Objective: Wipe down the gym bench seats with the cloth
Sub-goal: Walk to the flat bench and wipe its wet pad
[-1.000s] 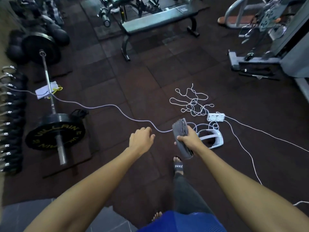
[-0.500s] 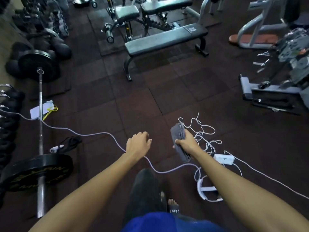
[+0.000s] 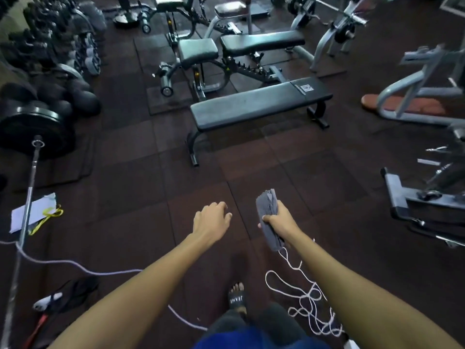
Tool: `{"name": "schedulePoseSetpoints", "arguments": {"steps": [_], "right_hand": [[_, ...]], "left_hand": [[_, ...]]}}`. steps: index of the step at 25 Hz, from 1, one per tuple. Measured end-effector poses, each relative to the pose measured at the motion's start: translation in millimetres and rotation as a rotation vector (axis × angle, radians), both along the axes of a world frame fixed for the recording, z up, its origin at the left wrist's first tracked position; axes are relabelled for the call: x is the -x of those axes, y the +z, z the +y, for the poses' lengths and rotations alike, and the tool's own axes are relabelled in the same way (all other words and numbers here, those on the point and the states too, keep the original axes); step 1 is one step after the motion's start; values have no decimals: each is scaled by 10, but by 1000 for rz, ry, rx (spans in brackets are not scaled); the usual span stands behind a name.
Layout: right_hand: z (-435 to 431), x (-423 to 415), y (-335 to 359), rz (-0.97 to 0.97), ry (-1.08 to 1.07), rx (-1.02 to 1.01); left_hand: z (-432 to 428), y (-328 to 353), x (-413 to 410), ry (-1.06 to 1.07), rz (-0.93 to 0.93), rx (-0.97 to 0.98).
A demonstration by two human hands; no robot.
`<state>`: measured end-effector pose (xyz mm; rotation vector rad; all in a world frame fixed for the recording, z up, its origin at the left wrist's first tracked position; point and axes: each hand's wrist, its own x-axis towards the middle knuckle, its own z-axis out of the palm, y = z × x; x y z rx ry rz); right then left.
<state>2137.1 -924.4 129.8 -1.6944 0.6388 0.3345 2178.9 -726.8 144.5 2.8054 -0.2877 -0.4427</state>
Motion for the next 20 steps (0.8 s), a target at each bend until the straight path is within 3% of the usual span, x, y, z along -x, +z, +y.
{"name": "schedulePoseSetpoints", "arguments": {"steps": [9, 20], "right_hand": [[-350, -2976, -27, 12, 10, -37], [-242, -6639, -525, 100, 328, 67]], "left_hand": [[-291, -102, -2927, 52, 34, -21], [-244, -720, -6104, 258, 201, -32]]}}
